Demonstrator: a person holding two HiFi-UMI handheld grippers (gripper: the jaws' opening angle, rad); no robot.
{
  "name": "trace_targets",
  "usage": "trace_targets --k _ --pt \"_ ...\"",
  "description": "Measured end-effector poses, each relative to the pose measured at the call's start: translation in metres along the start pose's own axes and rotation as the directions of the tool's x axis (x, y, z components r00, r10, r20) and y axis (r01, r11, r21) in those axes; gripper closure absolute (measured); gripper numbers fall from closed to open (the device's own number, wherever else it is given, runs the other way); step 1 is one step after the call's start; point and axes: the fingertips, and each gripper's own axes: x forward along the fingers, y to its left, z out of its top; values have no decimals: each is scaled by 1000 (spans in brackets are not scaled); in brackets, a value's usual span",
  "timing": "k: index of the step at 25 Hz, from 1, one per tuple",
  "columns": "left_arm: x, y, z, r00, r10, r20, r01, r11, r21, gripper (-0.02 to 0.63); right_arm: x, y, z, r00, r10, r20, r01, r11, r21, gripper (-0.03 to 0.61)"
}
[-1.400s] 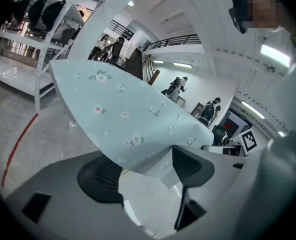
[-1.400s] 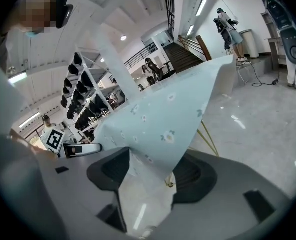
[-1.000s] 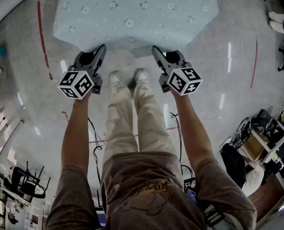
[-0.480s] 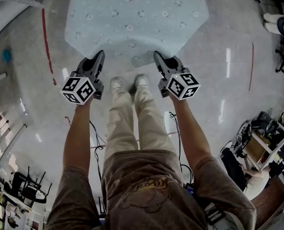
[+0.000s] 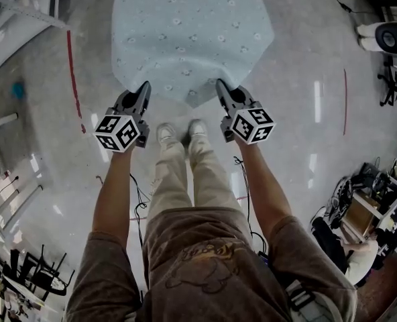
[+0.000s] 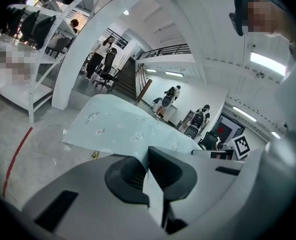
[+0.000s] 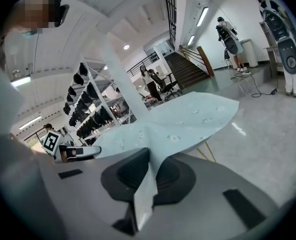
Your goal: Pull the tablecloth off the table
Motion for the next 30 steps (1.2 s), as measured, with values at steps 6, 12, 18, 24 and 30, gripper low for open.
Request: trace_targets --k 6,12,18,24,30 --pt "-1 -14 26 1000 7 -3 -7 999 38 594 -4 6 28 1000 -16 9 16 1000 -16 568" --pt "-6 -30 57 1000 20 23 -21 998 53 594 -11 19 64 1000 -13 18 14 998 -59 571" --pt "-13 -59 88 999 -2 43 -1 996 85 594 -27 27 97 999 -5 42 8 997 -74 571" --pt "-30 -80 121 997 -7 83 -3 993 115 594 -41 45 122 998 29 59 -23 995 -94 571" --pt "-44 -105 148 993 -1 120 -14 992 126 594 -61 61 149 994 67 87 -57 993 -107 571"
